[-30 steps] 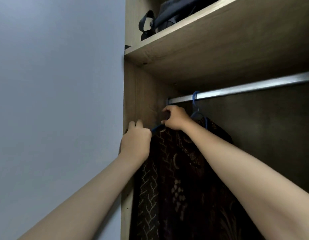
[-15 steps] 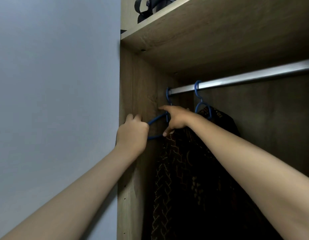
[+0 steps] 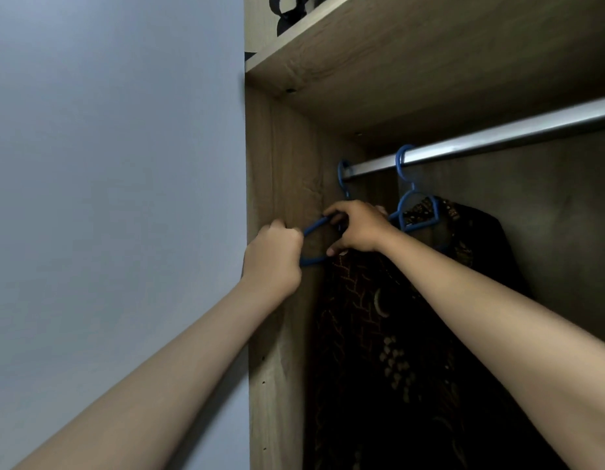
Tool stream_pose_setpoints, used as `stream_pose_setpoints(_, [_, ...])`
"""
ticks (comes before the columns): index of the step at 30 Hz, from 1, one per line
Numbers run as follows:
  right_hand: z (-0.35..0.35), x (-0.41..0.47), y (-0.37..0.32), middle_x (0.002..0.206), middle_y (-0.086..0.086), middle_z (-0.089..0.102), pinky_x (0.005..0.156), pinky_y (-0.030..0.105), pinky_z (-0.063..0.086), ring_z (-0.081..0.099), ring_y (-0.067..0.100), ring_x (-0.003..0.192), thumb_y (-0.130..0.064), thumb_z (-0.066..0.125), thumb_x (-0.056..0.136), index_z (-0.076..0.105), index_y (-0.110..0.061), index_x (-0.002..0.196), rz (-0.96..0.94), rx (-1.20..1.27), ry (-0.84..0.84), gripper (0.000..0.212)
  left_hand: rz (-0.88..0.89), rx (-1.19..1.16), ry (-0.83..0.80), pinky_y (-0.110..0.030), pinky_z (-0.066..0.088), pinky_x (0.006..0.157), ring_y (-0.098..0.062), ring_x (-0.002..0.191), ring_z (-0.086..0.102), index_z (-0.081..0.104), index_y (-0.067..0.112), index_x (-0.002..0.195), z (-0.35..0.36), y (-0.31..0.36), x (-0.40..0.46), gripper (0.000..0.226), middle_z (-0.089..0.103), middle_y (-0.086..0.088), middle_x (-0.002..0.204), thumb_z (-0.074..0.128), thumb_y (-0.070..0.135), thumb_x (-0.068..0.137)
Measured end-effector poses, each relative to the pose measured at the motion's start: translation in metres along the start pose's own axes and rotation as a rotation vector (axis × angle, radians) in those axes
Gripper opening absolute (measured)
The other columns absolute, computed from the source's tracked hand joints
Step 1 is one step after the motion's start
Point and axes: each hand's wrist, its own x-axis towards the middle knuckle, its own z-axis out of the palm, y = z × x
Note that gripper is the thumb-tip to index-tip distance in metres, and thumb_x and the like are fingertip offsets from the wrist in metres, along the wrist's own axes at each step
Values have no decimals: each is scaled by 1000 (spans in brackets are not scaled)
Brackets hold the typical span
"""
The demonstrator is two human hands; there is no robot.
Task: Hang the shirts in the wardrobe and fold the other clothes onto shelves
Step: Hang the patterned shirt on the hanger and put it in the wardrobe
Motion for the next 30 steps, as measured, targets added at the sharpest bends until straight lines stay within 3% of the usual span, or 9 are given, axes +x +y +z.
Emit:
stream_pose_setpoints(2, [2,-3,3,119,-10,63,112,45,11,50,13,121,-34,89,57,55,-32,125,-27,35,39,76,-33,-81,6,-33,39,66,-32,101,55,55,15,124,1,-1,2,44,51,-11,109,59,5,82])
stream_pose_setpoints(5, [2,-6,7,119,-8,63,106,32,9,50,12,120,-30,88,59,55,-29,126,-61,80,67,75,-63,-330,-2,-31,44,67,-29,97,58,59,15,121,3,-5,5,44,55,-9,110,62,5,79])
stream_pose_setpoints(9, [3,-4,12,109,-14,63,113,46,16,53,13,117,-35,89,56,56,-33,121,-81,107,72,73,-87,-513,-25,-29,53,75,-22,98,61,66,13,115,-3,-10,8,43,65,-9,110,69,2,73])
stream_pose_setpoints(11, [3,-4,16,104,-16,60,110,49,29,55,13,111,-34,90,53,56,-33,120,-91,161,60,75,-84,-543,-31,-31,54,75,-22,94,62,68,10,110,-6,-9,9,37,67,-9,104,71,6,74])
stream_pose_setpoints(13, [1,-5,20,107,-12,61,98,39,42,55,13,108,-28,91,53,56,-31,122,-97,248,33,77,-104,-580,-31,-31,53,71,-21,88,62,69,8,104,-8,-9,10,33,67,-7,97,76,13,72])
stream_pose_setpoints(16, [-2,-7,26,115,-7,60,81,21,44,53,11,107,-23,90,57,55,-26,127,-115,320,3,78,-103,-616,-32,-21,44,62,-16,84,59,69,11,101,-8,-10,12,30,63,0,90,77,17,73])
stream_pose_setpoints(20, [-2,-6,27,117,-5,59,99,33,47,55,6,110,-25,90,56,56,-24,126,-147,381,13,78,-72,-721,-34,-22,45,75,-14,94,61,68,15,112,-10,-12,12,38,67,2,101,76,14,74])
stream_pose_setpoints(26, [-4,-5,30,126,-1,44,97,37,48,52,17,115,-33,93,47,54,-37,122,-151,360,6,85,-43,-803,30,-30,51,86,-13,95,64,69,15,110,-11,-13,8,36,69,3,99,75,13,76])
stream_pose_setpoints(30, [-5,-6,31,136,2,32,96,35,48,47,17,116,-34,94,45,48,-37,131,-154,306,-16,97,-47,-790,62,-26,49,83,-11,98,62,69,19,110,-10,-14,8,34,67,6,101,74,15,77])
